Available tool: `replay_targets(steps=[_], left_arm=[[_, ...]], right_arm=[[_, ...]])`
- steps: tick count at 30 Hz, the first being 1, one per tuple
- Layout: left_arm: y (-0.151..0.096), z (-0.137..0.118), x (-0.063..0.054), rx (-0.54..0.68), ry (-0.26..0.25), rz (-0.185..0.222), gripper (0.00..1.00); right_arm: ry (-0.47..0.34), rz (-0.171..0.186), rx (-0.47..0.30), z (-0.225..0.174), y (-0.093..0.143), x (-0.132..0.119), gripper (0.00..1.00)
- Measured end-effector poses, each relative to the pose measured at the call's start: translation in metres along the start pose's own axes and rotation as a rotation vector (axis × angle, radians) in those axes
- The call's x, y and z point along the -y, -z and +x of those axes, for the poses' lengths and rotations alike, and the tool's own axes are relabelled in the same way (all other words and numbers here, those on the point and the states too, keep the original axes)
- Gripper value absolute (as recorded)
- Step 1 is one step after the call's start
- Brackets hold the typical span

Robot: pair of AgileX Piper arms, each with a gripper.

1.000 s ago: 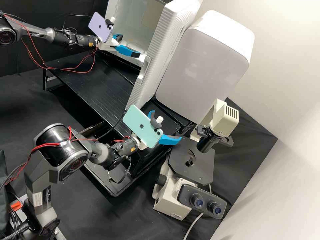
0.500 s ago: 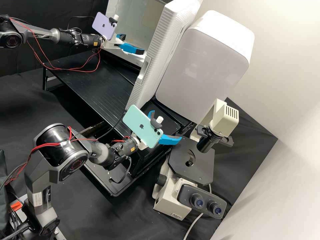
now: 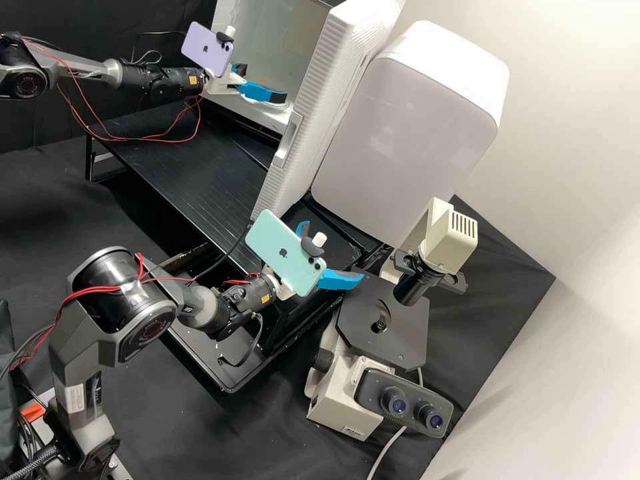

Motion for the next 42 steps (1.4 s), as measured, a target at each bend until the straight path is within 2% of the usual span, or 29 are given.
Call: replay_targets(steps=[3, 6, 24, 27, 31, 35, 42], left_arm=[[-0.004, -0.001, 0.005, -0.058, 0.016, 0.057, 1.0], [-0.005, -0.001, 0.008, -0.079, 0.039, 0.08, 1.0], [-0.009, -0.001, 0.004, -0.077, 0.042, 0.098, 1.0], [-0.012, -0.001, 0.0, -0.075, 0.034, 0.157, 1.0], [-0.015, -0.001, -0.005, -0.086, 0.038, 0.191, 1.0], [-0.02, -0.001, -0.006, -0.088, 0.043, 0.248, 1.0], [-0.022, -0.006, -0.004, -0.089, 0.033, 0.263, 1.0]], right_arm=[[0.0, 0.0, 0.0, 0.0, 0.0, 0.0, 1.0], [0.0, 0.0, 0.0, 0.0, 0.0, 0.0, 1.0], [0.0, 0.0, 0.0, 0.0, 0.0, 0.0, 1.0], [0.0, 0.0, 0.0, 0.0, 0.0, 0.0, 1.0], [0.0, 0.0, 0.0, 0.0, 0.0, 0.0, 1.0], [0.0, 0.0, 0.0, 0.0, 0.0, 0.0, 1.0], [0.0, 0.0, 0.0, 0.0, 0.0, 0.0, 1.0]])
